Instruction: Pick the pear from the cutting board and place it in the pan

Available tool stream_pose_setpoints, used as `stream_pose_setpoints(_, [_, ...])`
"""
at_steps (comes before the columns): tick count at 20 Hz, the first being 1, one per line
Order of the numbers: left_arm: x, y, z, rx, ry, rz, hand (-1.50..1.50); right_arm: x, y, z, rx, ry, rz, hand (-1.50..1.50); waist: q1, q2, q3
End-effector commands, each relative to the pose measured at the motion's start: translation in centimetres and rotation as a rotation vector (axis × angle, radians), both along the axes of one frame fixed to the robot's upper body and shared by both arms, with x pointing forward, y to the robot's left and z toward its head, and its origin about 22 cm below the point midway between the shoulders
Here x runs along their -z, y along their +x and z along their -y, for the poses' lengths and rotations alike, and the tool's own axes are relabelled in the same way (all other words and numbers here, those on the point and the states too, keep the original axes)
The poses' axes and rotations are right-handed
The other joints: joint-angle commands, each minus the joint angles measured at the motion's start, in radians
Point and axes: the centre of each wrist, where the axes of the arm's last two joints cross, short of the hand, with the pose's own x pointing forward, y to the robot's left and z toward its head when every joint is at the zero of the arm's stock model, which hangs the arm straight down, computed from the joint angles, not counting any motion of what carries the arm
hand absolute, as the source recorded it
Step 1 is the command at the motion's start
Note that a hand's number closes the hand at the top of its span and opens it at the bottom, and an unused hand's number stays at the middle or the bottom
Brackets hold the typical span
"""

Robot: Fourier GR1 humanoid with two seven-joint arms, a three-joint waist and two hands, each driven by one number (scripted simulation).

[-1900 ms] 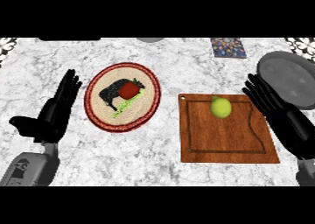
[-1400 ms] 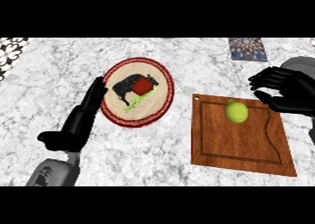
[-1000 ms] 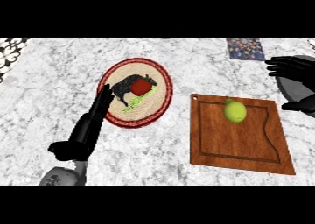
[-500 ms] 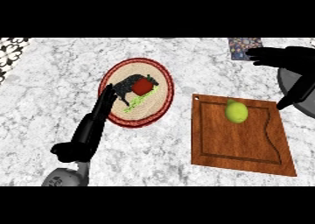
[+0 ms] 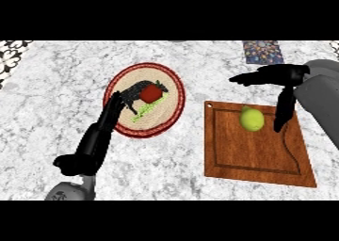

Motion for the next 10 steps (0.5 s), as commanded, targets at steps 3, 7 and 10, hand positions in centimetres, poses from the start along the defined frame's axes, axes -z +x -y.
stream_pose_setpoints(3, [0.8,0.1,-0.7,-0.036,-0.004,-0.01,0.0,2.0,0.0,-2.4,-0.172,-0.136,-0.036,-1.5,-0.031,-0.007,-0.001])
stream_pose_setpoints(7, [-1.4,-0.8,-1.5,-0.016,-0.001,0.008,0.0,3.6,0.3,-0.8,-0.144,-0.152,-0.029,-1.5,-0.018,-0.006,0.0])
stream_pose_setpoints(10, [-1.9,-1.3,-0.4,-0.029,-0.019,-0.016,0.0,3.8,0.5,-1.4,-0.143,-0.148,-0.047,-1.5,-0.03,-0.011,-0.001])
